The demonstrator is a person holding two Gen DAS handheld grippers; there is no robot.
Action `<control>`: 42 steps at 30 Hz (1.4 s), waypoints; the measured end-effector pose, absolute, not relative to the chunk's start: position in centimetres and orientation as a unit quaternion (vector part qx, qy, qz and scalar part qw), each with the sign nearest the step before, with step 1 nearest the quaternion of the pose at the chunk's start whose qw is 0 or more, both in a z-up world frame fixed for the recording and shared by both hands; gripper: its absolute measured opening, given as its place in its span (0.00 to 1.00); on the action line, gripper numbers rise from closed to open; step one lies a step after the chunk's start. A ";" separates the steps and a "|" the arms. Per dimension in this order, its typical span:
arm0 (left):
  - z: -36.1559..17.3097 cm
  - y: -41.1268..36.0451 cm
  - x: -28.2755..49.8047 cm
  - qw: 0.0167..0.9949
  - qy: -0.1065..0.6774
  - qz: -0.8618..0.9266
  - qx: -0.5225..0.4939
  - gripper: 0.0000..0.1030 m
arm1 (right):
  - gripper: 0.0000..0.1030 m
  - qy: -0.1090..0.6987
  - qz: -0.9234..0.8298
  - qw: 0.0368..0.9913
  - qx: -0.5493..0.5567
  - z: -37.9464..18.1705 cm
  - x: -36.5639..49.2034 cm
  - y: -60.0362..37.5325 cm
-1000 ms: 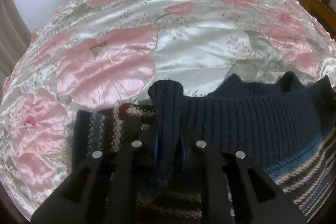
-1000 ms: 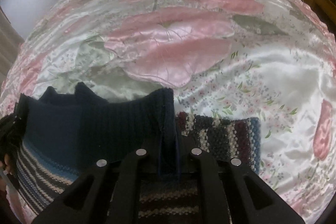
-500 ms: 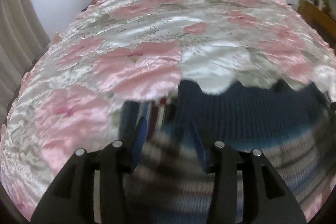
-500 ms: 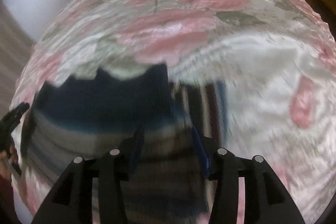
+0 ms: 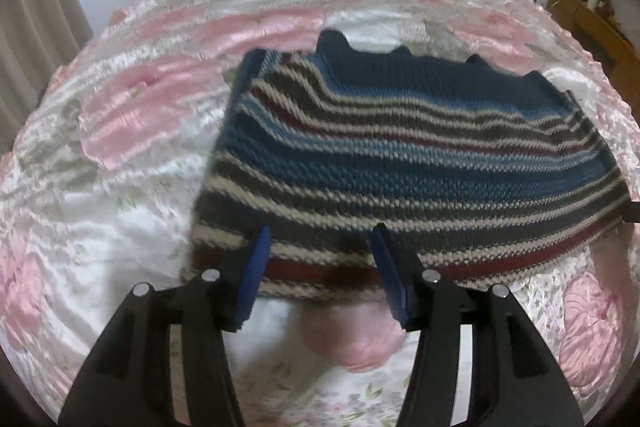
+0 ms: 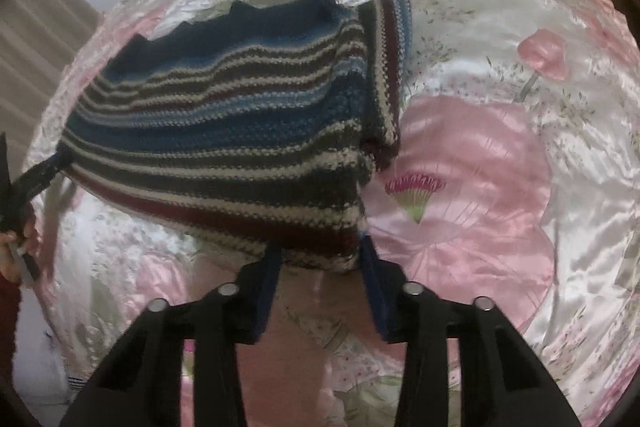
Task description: Fold small clothes
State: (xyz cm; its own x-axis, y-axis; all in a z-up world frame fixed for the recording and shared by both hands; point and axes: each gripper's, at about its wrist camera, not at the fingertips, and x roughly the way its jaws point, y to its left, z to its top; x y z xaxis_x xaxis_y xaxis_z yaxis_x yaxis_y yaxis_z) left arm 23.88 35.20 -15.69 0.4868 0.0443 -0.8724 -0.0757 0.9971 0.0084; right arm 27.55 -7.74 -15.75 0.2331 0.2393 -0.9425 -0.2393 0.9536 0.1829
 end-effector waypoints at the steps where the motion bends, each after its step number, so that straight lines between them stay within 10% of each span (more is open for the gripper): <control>1: -15.8 35.0 24.1 0.861 0.507 0.034 -0.011 0.51 | 0.24 0.602 0.152 0.784 -0.006 -15.8 27.6 -7.6; 16: -18.3 34.8 25.3 0.846 0.532 0.023 0.017 0.57 | 0.13 0.631 0.152 0.759 0.039 -19.2 26.4 -10.3; 23: -16.5 34.5 25.0 0.848 0.529 0.018 -0.004 0.56 | 0.33 0.623 0.164 0.765 0.031 -16.5 27.3 -9.8; 42: -17.4 31.1 31.9 0.848 0.529 0.028 -0.020 0.64 | 0.44 0.597 0.116 0.793 0.021 -16.2 40.8 -5.7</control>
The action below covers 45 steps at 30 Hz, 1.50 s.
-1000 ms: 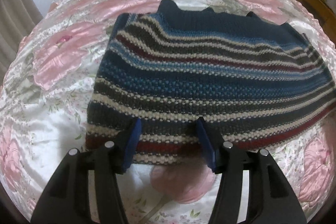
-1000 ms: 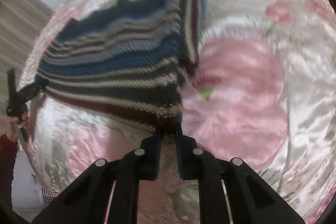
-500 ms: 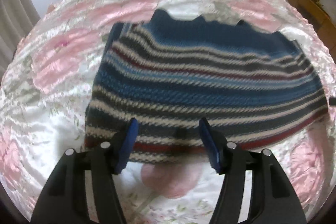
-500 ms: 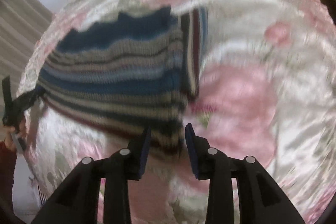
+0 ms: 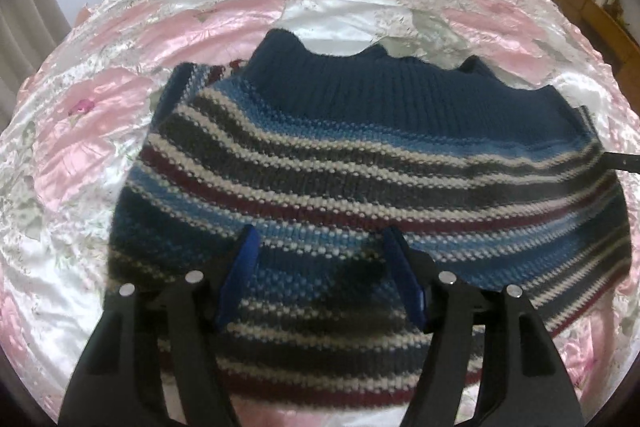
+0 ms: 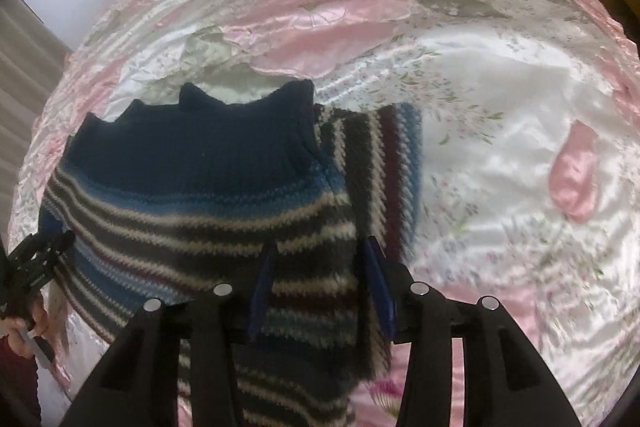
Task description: Fold small clothes
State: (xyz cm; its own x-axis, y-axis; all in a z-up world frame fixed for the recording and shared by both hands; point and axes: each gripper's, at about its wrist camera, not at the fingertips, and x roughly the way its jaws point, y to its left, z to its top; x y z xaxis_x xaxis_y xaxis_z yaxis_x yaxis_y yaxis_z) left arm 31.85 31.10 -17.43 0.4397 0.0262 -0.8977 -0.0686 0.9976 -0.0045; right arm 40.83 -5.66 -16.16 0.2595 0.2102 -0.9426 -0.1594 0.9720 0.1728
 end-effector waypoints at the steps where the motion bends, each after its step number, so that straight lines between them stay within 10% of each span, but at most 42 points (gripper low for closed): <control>1: -17.5 31.1 31.9 0.848 0.528 0.028 -0.019 0.65 | 0.35 0.601 0.116 0.791 0.020 -16.5 41.2 -5.4; 3: -17.7 31.1 32.0 0.848 0.530 0.028 -0.019 0.66 | 0.12 0.601 0.121 0.790 0.010 -16.8 41.4 -4.9; 20: -18.6 31.0 32.2 0.846 0.532 0.027 -0.009 0.70 | 0.12 0.596 0.076 0.796 0.073 -19.0 41.2 -8.4; 28: -16.5 30.4 31.6 0.849 0.527 0.021 -0.008 0.70 | 0.62 0.586 0.083 0.803 0.073 -14.9 38.1 -9.1; 40: -17.5 30.9 31.9 0.843 0.538 0.024 -0.011 0.72 | 0.63 0.645 0.124 0.746 0.111 -19.0 35.0 -9.5; 45: -17.9 31.1 31.8 0.844 0.536 0.021 -0.014 0.73 | 0.34 0.637 0.150 0.741 0.152 -19.3 34.7 -9.2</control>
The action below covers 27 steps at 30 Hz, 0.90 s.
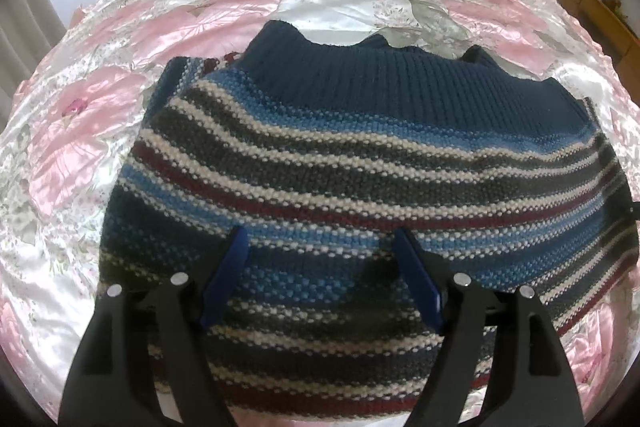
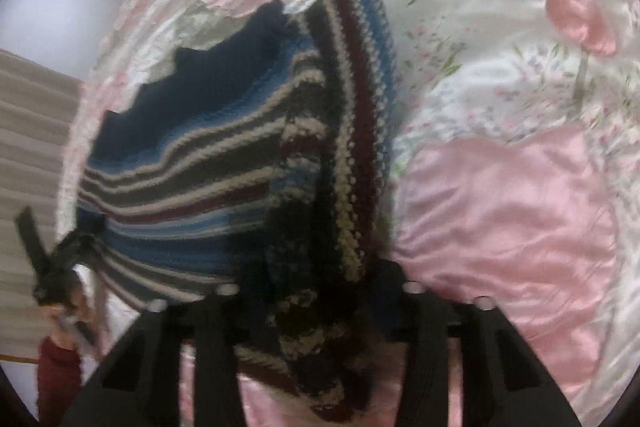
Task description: Fold small clothes
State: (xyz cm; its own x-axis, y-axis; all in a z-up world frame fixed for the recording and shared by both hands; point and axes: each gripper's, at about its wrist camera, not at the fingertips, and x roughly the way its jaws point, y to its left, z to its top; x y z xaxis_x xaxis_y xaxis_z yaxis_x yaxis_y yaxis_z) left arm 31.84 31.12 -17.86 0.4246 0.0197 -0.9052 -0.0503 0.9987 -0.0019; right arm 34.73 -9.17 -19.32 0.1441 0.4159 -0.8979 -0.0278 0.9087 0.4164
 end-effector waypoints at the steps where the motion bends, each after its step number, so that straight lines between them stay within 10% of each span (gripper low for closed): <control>1: -17.8 31.1 31.8 0.844 0.536 0.021 -0.014 0.73 | 0.30 0.630 0.156 0.748 0.141 -18.6 34.4 -8.9; 27: -17.5 31.7 31.9 0.838 0.546 -0.009 -0.016 0.78 | 0.28 0.621 0.114 0.759 0.161 -16.8 34.1 -7.6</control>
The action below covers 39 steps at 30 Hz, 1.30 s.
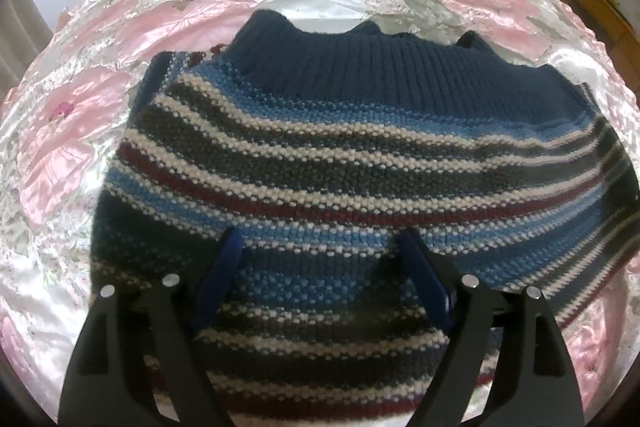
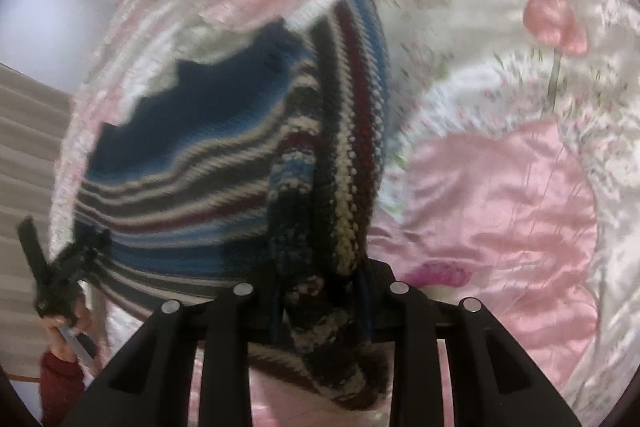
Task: Fold small clothes
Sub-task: 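Fold the sweater side over the body with the right gripper and release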
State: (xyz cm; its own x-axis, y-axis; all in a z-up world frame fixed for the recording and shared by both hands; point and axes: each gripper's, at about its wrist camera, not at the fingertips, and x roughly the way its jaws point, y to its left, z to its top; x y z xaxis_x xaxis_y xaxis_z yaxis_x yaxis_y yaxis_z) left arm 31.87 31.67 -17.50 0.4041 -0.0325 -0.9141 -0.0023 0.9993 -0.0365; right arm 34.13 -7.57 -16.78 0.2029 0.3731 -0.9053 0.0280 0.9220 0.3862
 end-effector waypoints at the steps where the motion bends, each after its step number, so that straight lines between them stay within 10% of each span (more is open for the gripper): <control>1: -16.9 31.9 31.6 0.840 0.541 -0.013 -0.021 0.78 | 0.28 0.616 0.121 0.760 0.168 -16.0 34.1 -7.2; 21: -14.5 35.9 29.7 0.856 0.514 -0.012 -0.057 0.78 | 0.29 0.633 0.248 0.733 -0.004 -15.3 32.2 15.5; 26: -14.6 36.1 29.9 0.852 0.520 -0.008 -0.061 0.78 | 0.63 0.643 0.270 0.717 -0.002 -16.2 31.8 16.1; 39: -13.3 30.0 31.4 0.825 0.544 -0.094 -0.123 0.81 | 0.64 0.600 0.261 0.752 0.084 -10.4 31.0 6.4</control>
State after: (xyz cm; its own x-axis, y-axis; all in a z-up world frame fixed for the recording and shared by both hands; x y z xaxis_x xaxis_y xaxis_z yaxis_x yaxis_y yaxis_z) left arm 31.38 30.00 -13.33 0.3911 -0.2890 -0.8738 0.0204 0.9519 -0.3057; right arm 31.05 6.36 -10.44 0.1435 0.4932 -0.8580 -0.2923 0.8494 0.4393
